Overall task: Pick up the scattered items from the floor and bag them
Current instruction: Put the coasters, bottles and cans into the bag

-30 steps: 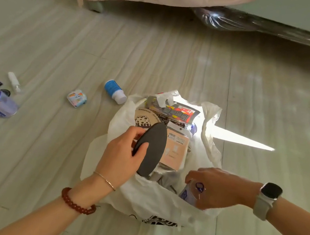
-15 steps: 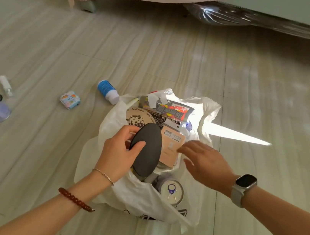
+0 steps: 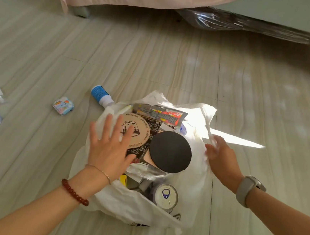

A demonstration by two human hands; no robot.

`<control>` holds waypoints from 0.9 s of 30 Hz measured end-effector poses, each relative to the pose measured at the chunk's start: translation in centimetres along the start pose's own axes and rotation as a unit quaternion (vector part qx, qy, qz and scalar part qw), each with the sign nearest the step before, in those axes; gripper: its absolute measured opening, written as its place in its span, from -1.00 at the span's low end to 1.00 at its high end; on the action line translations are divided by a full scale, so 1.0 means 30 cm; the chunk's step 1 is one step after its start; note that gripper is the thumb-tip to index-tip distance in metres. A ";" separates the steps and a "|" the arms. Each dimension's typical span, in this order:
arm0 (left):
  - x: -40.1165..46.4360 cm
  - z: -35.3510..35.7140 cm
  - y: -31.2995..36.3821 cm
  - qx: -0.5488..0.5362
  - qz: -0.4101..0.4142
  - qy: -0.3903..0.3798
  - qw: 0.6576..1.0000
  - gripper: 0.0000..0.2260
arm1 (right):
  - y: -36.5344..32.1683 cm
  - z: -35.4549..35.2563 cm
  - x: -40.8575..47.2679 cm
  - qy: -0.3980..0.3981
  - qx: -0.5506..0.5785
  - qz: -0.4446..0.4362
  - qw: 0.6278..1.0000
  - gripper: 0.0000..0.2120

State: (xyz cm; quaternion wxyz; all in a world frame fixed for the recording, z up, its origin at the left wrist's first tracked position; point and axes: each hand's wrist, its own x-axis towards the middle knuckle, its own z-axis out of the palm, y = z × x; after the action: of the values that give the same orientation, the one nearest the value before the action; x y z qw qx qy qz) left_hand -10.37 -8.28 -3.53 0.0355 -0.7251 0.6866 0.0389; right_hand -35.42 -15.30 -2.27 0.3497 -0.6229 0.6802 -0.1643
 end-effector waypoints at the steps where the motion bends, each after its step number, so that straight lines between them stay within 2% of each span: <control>1: 0.008 -0.003 -0.023 -0.024 -0.043 0.000 0.999 -0.26 | -0.007 -0.007 0.005 0.019 0.006 -0.025 0.999 -0.65; 3: 0.045 -0.018 -0.066 -0.111 -0.129 -0.013 0.985 -0.22 | -0.030 -0.017 0.008 0.059 -0.009 -0.076 0.995 -0.68; 5: 0.096 -0.049 -0.092 -0.230 -0.196 -0.026 0.953 -0.32 | -0.062 -0.026 0.010 0.098 0.005 -0.106 0.990 -0.74; 6: 0.109 -0.066 -0.096 -0.277 -0.201 -0.017 0.940 -0.42 | -0.086 -0.034 0.011 0.116 0.027 -0.116 0.986 -0.75; 7: 0.115 -0.080 -0.097 -0.314 -0.192 0.017 0.930 -0.54 | -0.109 -0.043 0.016 0.139 0.050 -0.125 0.981 -0.75; 9: 0.116 -0.108 -0.108 -0.380 -0.181 0.137 0.897 -0.73 | -0.155 -0.068 0.029 0.187 0.086 -0.140 0.969 -0.74; 11: 0.118 -0.141 -0.130 -0.418 -0.200 0.221 0.858 -0.76 | -0.165 -0.081 0.048 0.217 0.066 -0.147 0.963 -0.77; 12: 0.127 -0.142 -0.141 -0.410 -0.200 0.224 0.861 -0.75 | -0.160 -0.077 0.056 0.209 0.021 -0.137 0.968 -0.79; 14: 0.143 -0.118 -0.157 -0.359 -0.192 0.178 0.896 -0.74 | -0.141 -0.057 0.074 0.152 -0.133 -0.093 0.975 -0.81; 16: 0.154 -0.094 -0.161 -0.311 -0.191 0.141 0.920 -0.70 | -0.120 -0.034 0.095 0.104 -0.275 -0.049 0.955 -0.66; 17: 0.157 -0.095 -0.159 -0.297 -0.192 0.136 0.925 -0.68 | -0.110 -0.025 0.109 0.111 -0.322 -0.059 0.938 -0.54; 19: 0.164 -0.116 -0.156 -0.280 -0.190 0.141 0.930 -0.65 | -0.116 -0.017 0.135 0.164 -0.377 -0.153 0.899 -0.38; 22: 0.176 -0.151 -0.160 -0.286 -0.176 0.163 0.928 -0.70 | -0.170 -0.001 0.199 0.201 -0.425 -0.302 0.829 -0.37; 24: 0.184 -0.153 -0.161 -0.319 -0.170 0.153 0.920 -0.75 | -0.235 0.014 0.257 0.149 -0.439 -0.314 0.828 -0.40; 27: 0.184 -0.128 -0.168 -0.388 -0.209 0.115 0.890 -0.74 | -0.271 0.069 0.357 -0.014 -0.499 -0.248 0.830 -0.37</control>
State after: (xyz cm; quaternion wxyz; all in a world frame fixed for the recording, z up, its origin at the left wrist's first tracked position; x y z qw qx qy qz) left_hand -5.02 -13.89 -0.31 -0.3204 -0.8074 0.4484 0.2106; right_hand -27.82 -26.55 -1.27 -0.0522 -0.8629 0.4869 0.1251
